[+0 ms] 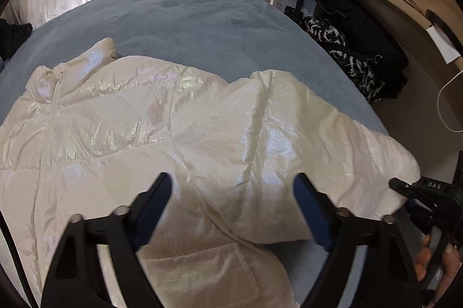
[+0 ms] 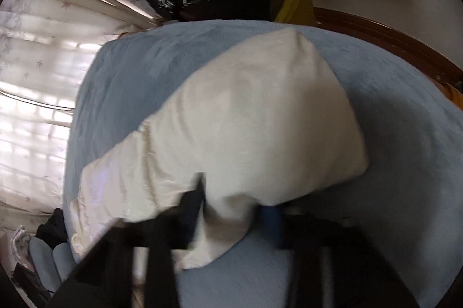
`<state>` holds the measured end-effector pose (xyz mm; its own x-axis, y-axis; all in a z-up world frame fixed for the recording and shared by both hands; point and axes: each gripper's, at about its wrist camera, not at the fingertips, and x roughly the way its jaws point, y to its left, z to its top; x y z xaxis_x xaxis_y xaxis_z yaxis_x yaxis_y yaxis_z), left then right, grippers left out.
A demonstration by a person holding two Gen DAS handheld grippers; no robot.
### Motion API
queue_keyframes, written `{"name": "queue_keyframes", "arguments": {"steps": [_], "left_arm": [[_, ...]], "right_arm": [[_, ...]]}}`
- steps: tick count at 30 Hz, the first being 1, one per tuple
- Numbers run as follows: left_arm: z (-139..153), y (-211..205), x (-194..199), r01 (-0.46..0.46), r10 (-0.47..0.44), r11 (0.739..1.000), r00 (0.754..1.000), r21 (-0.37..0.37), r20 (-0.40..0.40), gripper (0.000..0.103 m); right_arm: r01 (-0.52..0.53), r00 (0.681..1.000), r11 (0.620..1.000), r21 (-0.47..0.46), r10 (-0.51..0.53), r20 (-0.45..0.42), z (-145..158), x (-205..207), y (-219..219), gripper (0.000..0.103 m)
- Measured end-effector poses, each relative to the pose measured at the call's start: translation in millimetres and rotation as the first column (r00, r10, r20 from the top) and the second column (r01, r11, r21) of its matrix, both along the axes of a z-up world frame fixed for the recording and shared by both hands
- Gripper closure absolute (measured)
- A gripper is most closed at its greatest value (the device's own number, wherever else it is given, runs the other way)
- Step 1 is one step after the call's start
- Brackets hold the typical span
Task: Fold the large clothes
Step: 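Grasp the jacket sleeve cuff with the right gripper and lift it, then fold the held sleeve across the jacket body with the right gripper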
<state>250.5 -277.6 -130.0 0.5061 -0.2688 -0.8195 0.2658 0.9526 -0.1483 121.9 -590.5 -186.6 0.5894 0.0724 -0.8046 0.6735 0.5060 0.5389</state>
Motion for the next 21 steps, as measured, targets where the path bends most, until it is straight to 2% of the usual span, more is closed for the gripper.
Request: {"name": "queue_keyframes", "arguments": {"steps": [2,4,6,9,12,16,19,21], "left_arm": [[8,13,-2,-0.005,0.005,1.000,1.000,-0.005,0.005,0.039],[18,29,-5,-0.015,0.015,1.000,1.000,-0.008,0.019,0.040],[30,46,-9,-0.031,0.031,0.999,0.999,-0.010,0.043,0.042],[52,82,-19,-0.062,0.063,0.998,0.993,-0.016,0.096,0.044],[69,114,-29,-0.115,0.113,0.993,0.983,0.008,0.147,0.044],[85,168,-37,-0.174,0.173,0.985,0.972,-0.004,0.159,0.044],[88,210,-37,-0.235,0.238,0.971,0.963,-0.036,0.130,0.044],[86,234,-37,-0.262,0.264,0.964,0.957,-0.034,0.117,0.046]], "right_arm": [[-0.012,0.999,0.996,-0.089,0.015,0.035,23,2,8,0.092],[-0.042,0.995,0.978,-0.202,0.059,0.079,56,1,28,0.093],[-0.086,0.983,0.940,-0.329,0.135,0.127,99,1,58,0.093],[-0.145,0.944,0.872,-0.467,0.263,0.198,159,-1,106,0.093],[-0.210,0.890,0.812,-0.544,0.389,0.237,201,0,159,0.093],[-0.308,0.812,0.749,-0.586,0.528,0.248,223,11,230,0.093],[-0.375,0.768,0.682,-0.628,0.607,0.201,218,20,278,0.093],[-0.444,0.733,0.636,-0.631,0.663,0.153,202,28,312,0.093]]}}
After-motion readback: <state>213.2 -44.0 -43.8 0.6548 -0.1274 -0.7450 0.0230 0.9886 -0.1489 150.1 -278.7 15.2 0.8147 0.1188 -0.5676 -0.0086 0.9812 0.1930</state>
